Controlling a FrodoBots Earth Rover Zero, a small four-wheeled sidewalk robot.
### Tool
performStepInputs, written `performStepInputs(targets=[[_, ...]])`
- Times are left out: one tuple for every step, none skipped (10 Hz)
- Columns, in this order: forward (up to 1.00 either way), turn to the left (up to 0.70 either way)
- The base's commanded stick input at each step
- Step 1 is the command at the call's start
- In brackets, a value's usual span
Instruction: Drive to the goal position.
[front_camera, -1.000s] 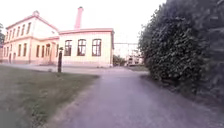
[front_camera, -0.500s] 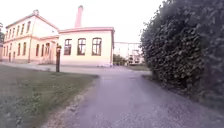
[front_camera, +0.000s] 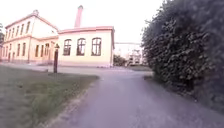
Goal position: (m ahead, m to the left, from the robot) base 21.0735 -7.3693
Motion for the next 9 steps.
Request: performStepInputs(targets=[[0.5, -0.01], [0.5, -0.01], [0.5, -0.01], [0.5, -0.01], [0.5, -0.01], [0.5, -0.01], [0.5, -0.01], [0.5, -0.01], [0.5, -0.01]])
